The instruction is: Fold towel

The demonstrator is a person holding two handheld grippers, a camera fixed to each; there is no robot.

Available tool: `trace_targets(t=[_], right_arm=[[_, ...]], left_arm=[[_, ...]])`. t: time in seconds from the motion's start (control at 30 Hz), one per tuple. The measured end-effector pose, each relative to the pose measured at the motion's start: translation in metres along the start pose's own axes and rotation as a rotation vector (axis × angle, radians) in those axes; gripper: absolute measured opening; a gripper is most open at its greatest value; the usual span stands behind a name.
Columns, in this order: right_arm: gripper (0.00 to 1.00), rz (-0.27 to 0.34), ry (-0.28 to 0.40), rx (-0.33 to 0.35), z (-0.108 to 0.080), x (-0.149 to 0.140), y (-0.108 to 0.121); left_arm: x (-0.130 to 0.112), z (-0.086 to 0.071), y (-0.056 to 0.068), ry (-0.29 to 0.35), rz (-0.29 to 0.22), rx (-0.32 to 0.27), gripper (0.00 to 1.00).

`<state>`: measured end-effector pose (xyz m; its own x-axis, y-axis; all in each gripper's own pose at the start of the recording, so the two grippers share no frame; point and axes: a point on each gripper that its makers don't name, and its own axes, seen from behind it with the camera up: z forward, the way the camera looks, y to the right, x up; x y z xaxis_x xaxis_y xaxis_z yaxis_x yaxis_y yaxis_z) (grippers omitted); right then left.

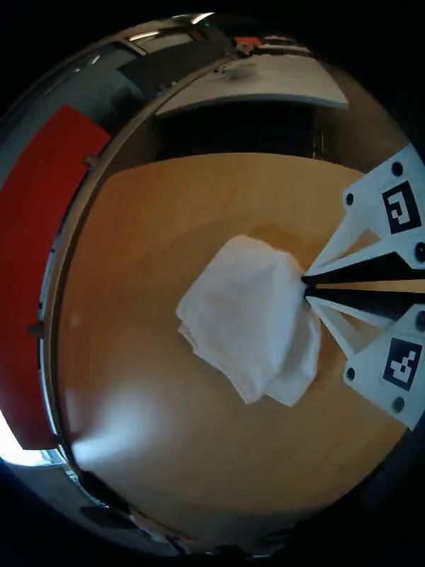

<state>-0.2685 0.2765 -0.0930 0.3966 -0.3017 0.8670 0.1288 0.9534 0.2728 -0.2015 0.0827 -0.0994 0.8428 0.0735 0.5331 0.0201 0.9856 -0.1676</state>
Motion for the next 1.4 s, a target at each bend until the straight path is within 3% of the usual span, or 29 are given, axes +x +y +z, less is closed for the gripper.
trace_targets(t=[0.6, 1.13, 1.4], right_arm=[[0.04, -0.01, -0.061, -0.069, 0.016, -0.019, 0.015], [0.05, 0.032, -0.102, -0.091, 0.023, -0.036, 0.019], [0.1, 0.053, -0.1, -0.088, 0.021, -0.04, 0.017]], left_arm=[[-0.002, -0.001, 0.001, -0.005, 0.0, 0.006, 0.95], [0.0, -0.001, 0.0, -0.005, 0.005, 0.008, 0.94], [0.0, 0.001, 0.001, -0.006, 0.007, 0.004, 0.95]])
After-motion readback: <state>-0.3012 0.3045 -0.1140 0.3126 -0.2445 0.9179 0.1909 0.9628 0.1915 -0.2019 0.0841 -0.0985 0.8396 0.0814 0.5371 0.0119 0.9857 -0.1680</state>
